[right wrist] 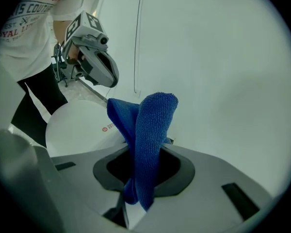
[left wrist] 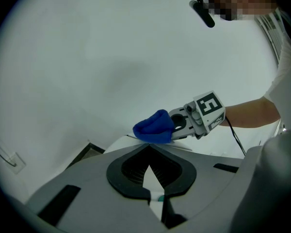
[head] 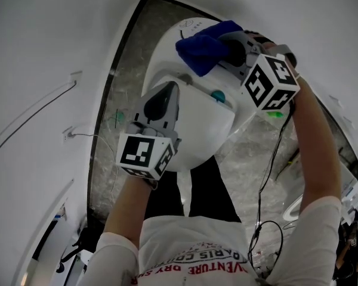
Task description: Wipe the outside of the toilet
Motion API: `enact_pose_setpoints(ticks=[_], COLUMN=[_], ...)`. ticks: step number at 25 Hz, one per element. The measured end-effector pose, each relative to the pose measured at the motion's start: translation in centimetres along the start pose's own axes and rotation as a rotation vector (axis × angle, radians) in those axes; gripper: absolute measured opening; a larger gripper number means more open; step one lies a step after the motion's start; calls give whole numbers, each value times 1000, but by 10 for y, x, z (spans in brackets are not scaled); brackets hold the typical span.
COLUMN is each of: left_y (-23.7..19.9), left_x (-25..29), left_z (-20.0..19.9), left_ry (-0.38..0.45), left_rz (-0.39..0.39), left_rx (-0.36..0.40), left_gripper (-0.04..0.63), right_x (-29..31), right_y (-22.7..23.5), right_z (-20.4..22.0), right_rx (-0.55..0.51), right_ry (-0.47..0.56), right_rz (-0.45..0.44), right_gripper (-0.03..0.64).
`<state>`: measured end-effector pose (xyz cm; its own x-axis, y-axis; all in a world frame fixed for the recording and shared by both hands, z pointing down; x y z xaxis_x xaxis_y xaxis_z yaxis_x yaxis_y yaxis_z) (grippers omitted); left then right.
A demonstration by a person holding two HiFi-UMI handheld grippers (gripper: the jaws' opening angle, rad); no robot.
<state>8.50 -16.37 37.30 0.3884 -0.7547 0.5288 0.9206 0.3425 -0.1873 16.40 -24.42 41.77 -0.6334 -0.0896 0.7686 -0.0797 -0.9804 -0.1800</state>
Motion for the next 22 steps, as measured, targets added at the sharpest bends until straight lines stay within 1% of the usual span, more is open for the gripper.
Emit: enact_pose_setpoints(ticks=[6,9,12,16,20,22], left_y=[25,38,56,75,96,108], left_x=[12,18,24,33,45,51], left_z=[5,9,13,21,39,48], left_ry=[-2,-7,-10,-6,-22,-31], left_rz=[28,45,84,112,144,170], left_rx=[6,14,26,43,69,80], left_gripper=[6,6,6,6,6,6], right_x=[-30,-43,-57,-71,-83,-90], right_y=[-18,-28,-39,-48,-65,-76], right_z=[33,50,68,89,115,130], right_rx=[-38,-37,-2,63,94,132], right_ry=[-11,-8,10,37,26,10], right_rz=[38,64,91,165,220,245], right_gripper=[86,86,86,86,86,86])
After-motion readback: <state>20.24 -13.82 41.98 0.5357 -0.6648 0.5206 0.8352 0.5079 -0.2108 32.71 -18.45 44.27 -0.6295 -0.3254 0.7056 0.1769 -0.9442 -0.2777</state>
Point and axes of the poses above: the fingertips, and each gripper's own axes: x forward along the fingers, y to its right, z out of its underside, the point moved 1 cm from there along -x, backward along the fingers, and after that the axes turned 7 degrees about x, right-handed, at the moved point
